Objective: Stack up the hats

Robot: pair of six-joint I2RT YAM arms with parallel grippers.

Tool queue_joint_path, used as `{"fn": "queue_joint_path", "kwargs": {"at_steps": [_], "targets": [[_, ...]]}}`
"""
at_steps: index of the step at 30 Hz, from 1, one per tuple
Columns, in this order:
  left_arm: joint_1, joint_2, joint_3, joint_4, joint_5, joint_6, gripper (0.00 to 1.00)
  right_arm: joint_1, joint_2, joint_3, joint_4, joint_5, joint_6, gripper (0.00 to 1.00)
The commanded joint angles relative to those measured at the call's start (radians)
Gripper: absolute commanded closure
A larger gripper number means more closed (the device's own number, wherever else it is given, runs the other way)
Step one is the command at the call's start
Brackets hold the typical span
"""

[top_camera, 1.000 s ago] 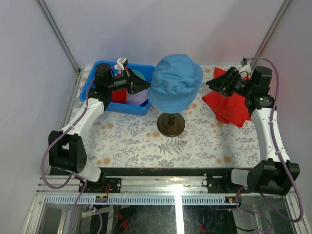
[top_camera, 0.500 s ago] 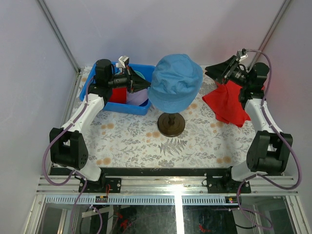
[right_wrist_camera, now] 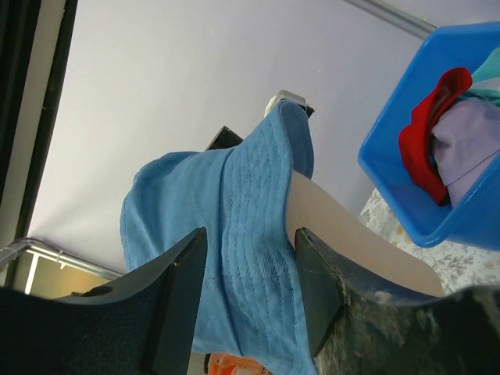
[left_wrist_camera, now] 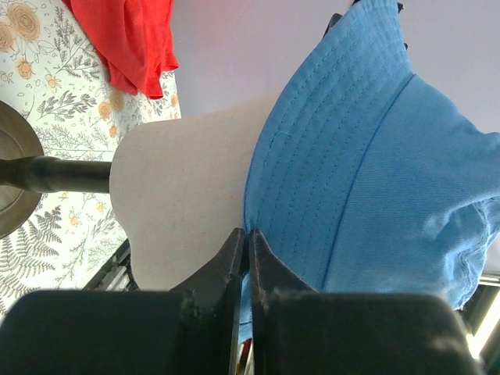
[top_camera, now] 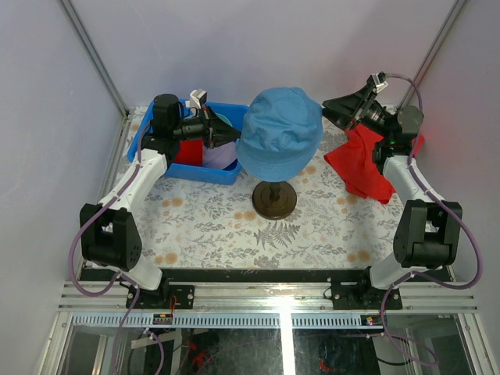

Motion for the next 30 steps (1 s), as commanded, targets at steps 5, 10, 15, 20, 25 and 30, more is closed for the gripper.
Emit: {"fn": "queue_joint_path", "kwargs": {"at_steps": [5,10,15,20,25,30], "targets": [[0.005,0.032,0.0,-0.052,-0.024,0.024,1.0,0.036,-0.018,0.015,0.075,-0.024,0.035,0.43],[0.006,0.031,-0.004,-0.049,-0.021,0.023,1.0,0.036,-0.023,0.012,0.018,-0.028,-0.013,0.43],[0.003,0.028,-0.007,-0.039,-0.021,0.016,1.0,0.041,-0.016,0.035,-0.009,-0.037,-0.037,0.45],[0.004,0.028,-0.014,-0.031,-0.024,0.009,1.0,0.06,-0.011,0.056,-0.025,-0.043,-0.043,0.69],[0.004,0.032,-0.021,-0.017,-0.024,-0.001,1.0,0.062,-0.027,0.006,-0.015,-0.042,-0.041,0.99],[0.003,0.034,-0.024,-0.017,-0.021,0.0,1.0,0.062,-0.049,-0.102,-0.027,-0.03,-0.073,1.0]]}}
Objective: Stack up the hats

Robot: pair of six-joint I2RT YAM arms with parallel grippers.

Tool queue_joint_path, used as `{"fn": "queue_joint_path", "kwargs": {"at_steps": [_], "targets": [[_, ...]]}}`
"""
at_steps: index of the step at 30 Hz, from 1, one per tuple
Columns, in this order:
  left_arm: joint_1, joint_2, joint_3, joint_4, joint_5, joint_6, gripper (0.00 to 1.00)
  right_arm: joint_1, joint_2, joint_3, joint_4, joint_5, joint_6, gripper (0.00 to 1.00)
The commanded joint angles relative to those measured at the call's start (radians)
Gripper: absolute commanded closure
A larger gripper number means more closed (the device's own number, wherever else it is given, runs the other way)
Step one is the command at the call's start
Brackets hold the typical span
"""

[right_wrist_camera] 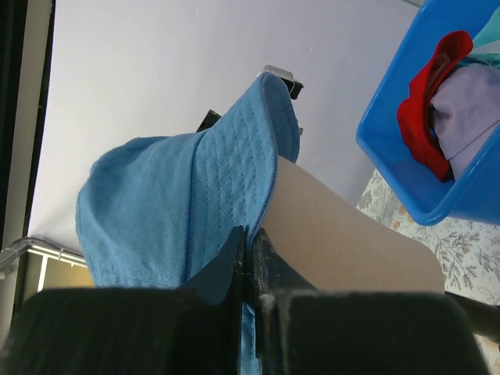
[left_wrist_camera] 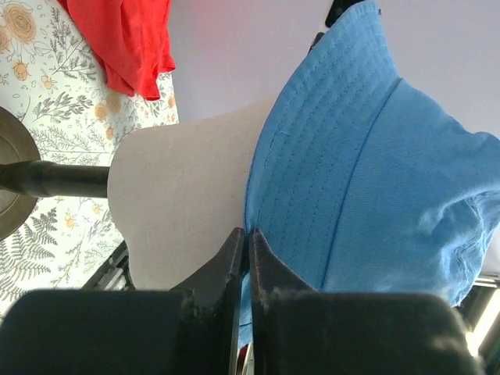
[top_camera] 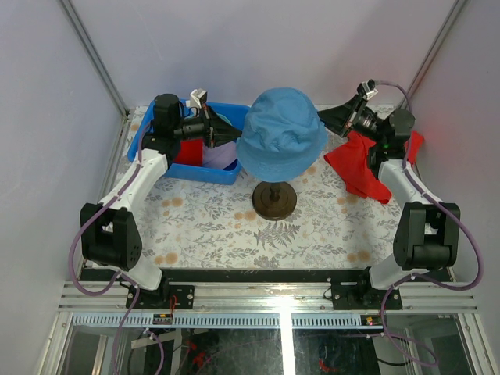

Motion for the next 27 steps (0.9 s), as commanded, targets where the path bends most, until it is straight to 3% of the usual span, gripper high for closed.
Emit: {"fn": "queue_joint_path", "kwargs": {"at_steps": [1,12,23,27], "targets": [[0.004,0.029,-0.026,-0.03,-0.02,0.016,1.0,0.013,-0.055,-0.087,0.01,-0.019,-0.056,1.0],[0.004,0.003,-0.106,-0.025,-0.022,0.034,1.0,0.034,-0.1,-0.169,-0.245,-0.004,-0.292,1.0],[0.018,-0.009,-0.126,-0.025,-0.021,0.046,1.0,0.101,-0.112,-0.12,-0.56,0.051,-0.554,1.0],[0.016,-0.017,-0.126,-0.02,-0.024,0.04,1.0,0.101,-0.119,-0.112,-0.621,0.061,-0.604,0.96]]}}
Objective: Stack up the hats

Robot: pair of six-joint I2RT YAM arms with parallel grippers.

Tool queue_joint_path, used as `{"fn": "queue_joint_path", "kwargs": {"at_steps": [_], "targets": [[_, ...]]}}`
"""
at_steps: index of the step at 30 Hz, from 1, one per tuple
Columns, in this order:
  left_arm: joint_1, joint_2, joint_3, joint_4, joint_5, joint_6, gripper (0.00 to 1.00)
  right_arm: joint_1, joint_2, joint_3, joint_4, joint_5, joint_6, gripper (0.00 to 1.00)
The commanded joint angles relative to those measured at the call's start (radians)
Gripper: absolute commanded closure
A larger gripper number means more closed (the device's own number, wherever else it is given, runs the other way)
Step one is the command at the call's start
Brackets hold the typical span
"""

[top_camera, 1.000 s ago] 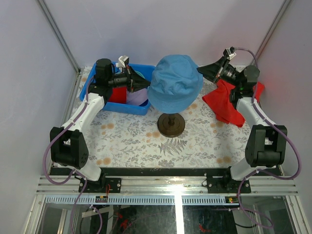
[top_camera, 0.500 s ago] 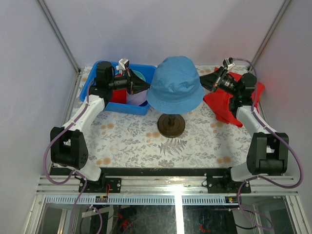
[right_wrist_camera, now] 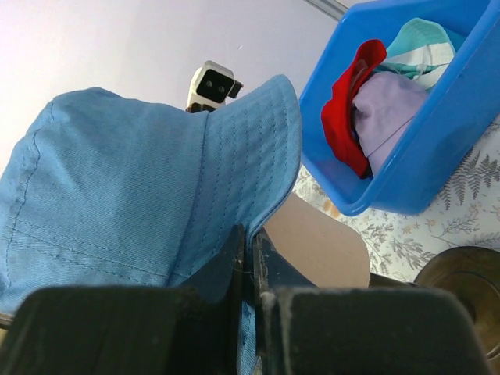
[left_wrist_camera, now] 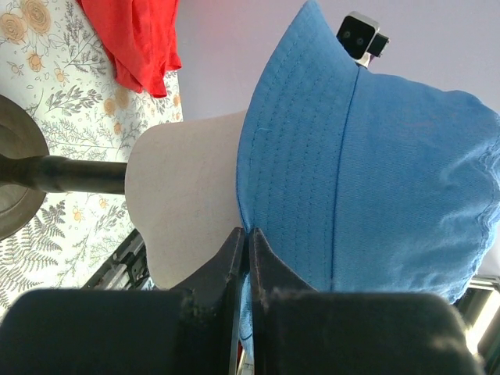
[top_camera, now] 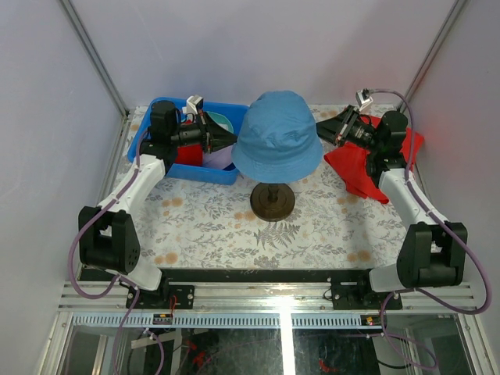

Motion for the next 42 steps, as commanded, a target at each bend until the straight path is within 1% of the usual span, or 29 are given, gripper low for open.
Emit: {"fn": "queue_joint_path", "kwargs": {"at_steps": [1,2,3,6,9,11,12,14,17,20,22,24,26,30,33,37,39,42], "targets": [[0.001,0.012,-0.038,-0.062,-0.028,0.045,1.0,0.045,0.021,-0.022,-0.251,-0.054,-0.173,0.93],[0.001,0.008,-0.038,-0.063,-0.027,0.043,1.0,0.045,0.018,-0.014,-0.256,-0.053,-0.175,0.9],[0.001,0.003,-0.041,-0.063,-0.027,0.042,1.0,0.045,0.017,-0.005,-0.262,-0.052,-0.179,0.86],[0.001,-0.012,-0.048,-0.061,-0.03,0.044,1.0,0.046,0.015,0.033,-0.282,-0.05,-0.184,0.65],[0.009,-0.023,-0.046,-0.075,-0.052,0.062,0.87,0.045,0.02,0.066,-0.279,-0.043,-0.173,0.54],[0.012,-0.02,-0.034,-0.076,-0.053,0.066,0.77,0.043,0.023,0.084,-0.275,-0.041,-0.168,0.49],[0.013,-0.018,-0.02,-0.084,-0.056,0.072,0.73,0.042,0.025,0.092,-0.276,-0.041,-0.169,0.47],[0.018,-0.012,0.007,-0.115,-0.067,0.094,0.68,0.039,0.026,0.096,-0.28,-0.038,-0.168,0.45],[0.039,-0.003,0.051,-0.181,-0.089,0.137,0.66,0.027,0.026,0.094,-0.291,-0.036,-0.177,0.43],[0.098,0.01,0.1,-0.269,-0.116,0.21,0.65,0.009,0.016,0.078,-0.305,-0.035,-0.192,0.39],[0.146,0.019,0.116,-0.336,-0.15,0.267,0.64,-0.006,0.004,0.07,-0.326,-0.034,-0.209,0.34],[0.221,0.026,0.131,-0.426,-0.223,0.34,0.64,-0.019,-0.011,0.058,-0.344,-0.034,-0.227,0.32],[0.274,0.043,0.137,-0.47,-0.288,0.425,0.63,-0.03,-0.026,0.051,-0.375,-0.03,-0.257,0.29],[0.347,0.126,0.221,-0.595,-0.425,0.577,0.63,-0.041,-0.053,0.05,-0.444,-0.015,-0.317,0.26],[0.368,0.189,0.287,-0.653,-0.54,0.683,0.64,-0.043,-0.062,0.034,-0.433,-0.019,-0.31,0.26],[0.384,0.255,0.371,-0.681,-0.676,0.829,0.63,-0.049,-0.064,0.008,-0.387,-0.04,-0.283,0.25],[0.393,0.295,0.411,-0.689,-0.702,0.873,0.63,-0.054,-0.065,-0.004,-0.361,-0.053,-0.269,0.24],[0.415,0.354,0.46,-0.703,-0.727,0.902,0.63,-0.064,-0.065,-0.015,-0.326,-0.064,-0.247,0.22]]}}
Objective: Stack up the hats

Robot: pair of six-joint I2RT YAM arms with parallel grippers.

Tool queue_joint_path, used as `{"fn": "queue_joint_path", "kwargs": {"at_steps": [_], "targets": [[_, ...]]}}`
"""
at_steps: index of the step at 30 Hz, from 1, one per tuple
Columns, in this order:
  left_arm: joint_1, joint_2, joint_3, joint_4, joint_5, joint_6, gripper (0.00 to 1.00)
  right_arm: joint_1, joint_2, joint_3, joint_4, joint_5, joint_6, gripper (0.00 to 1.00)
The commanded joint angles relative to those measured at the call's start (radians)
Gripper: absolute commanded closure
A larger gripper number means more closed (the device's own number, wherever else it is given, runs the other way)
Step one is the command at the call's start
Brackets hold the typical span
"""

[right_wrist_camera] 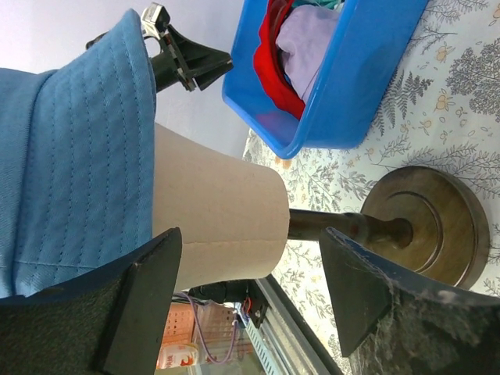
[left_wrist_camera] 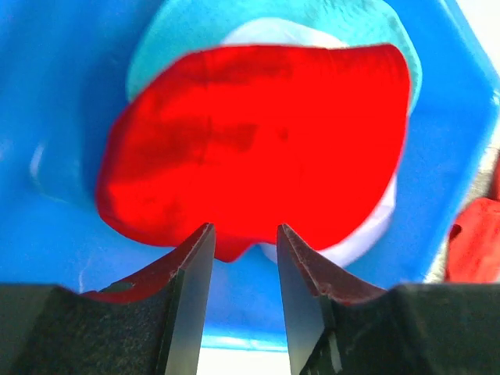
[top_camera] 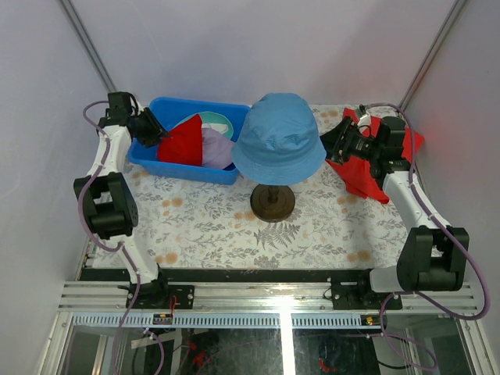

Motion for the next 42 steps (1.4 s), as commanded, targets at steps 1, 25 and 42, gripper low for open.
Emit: {"fn": "queue_joint_path", "kwargs": {"at_steps": [1,25,42], "targets": [[0.041,0.062,0.082,-0.033,-0.109,0.138,0.63,-0.017,-0.025,-0.01,0.096,-0.057,0.036,0.21],[0.153,0.281,0.072,0.091,0.286,0.135,0.46,-0.042,-0.015,-0.018,0.064,-0.026,0.047,0.01],[0.105,0.242,0.092,0.186,0.368,-0.049,1.0,-0.042,-0.003,0.084,-0.057,0.04,-0.017,0.0]]}}
